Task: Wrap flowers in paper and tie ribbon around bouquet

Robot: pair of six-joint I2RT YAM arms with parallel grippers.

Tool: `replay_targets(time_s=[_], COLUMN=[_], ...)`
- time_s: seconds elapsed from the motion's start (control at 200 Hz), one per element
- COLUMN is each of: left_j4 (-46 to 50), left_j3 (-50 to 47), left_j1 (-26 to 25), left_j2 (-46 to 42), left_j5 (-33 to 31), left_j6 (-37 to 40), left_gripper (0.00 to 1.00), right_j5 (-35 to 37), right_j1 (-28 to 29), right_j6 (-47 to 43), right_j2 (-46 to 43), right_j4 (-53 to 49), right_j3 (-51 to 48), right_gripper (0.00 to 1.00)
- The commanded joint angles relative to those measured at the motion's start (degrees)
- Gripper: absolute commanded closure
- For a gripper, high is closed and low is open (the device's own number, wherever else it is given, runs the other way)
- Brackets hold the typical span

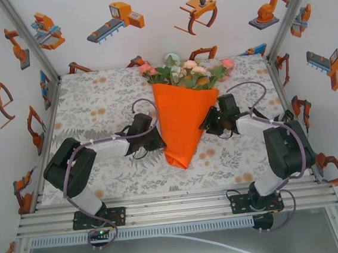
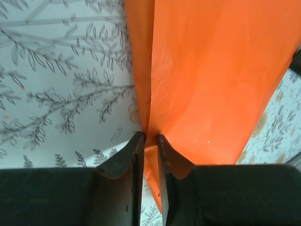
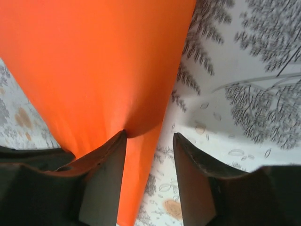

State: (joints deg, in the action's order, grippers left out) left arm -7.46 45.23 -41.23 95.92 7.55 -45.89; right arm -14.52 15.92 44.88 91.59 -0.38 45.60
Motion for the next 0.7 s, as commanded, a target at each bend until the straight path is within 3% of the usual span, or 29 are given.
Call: replay_targets(time_s=[0.0,0.085,0.37,0.561,0.691], left_j4=[-2.41,-4.48,-8.12,-2.09,1.06], left_j3=[-1.93,-2.55,-1.53,-1.73,-1.18], left_j1=[-1.4,-2.43,-5.09,-4.91,-4.78], left_j2=[0.89,1.87,4.31,-0.6,-3.7], left_j5=[2.72,2.99,1.3,-3.97,-5.15], left_j6=[-2.8,-4.15,-7.12,-3.81,-1.83], left_gripper=[0.81,0.82,0.78,0.68,0.67], right_j5=[-1.41,-1.82,-2.2,-0.44,-1.48], right_j1=[-1.4,-2.11,-3.53,-3.53,-3.4], right_j6=[-2.29,-4.57,-8.8,-8.07,-6.08], right_j2=[2.59,5.31,12.92,7.12,-0.34], right_j4=[2.73,3.37,-1.05,-3.34,-4.03], right_j3=[2.89,5.28,15.3,12.77,7.5], right_gripper=[0.65,0.69,0.7,0.53,0.51])
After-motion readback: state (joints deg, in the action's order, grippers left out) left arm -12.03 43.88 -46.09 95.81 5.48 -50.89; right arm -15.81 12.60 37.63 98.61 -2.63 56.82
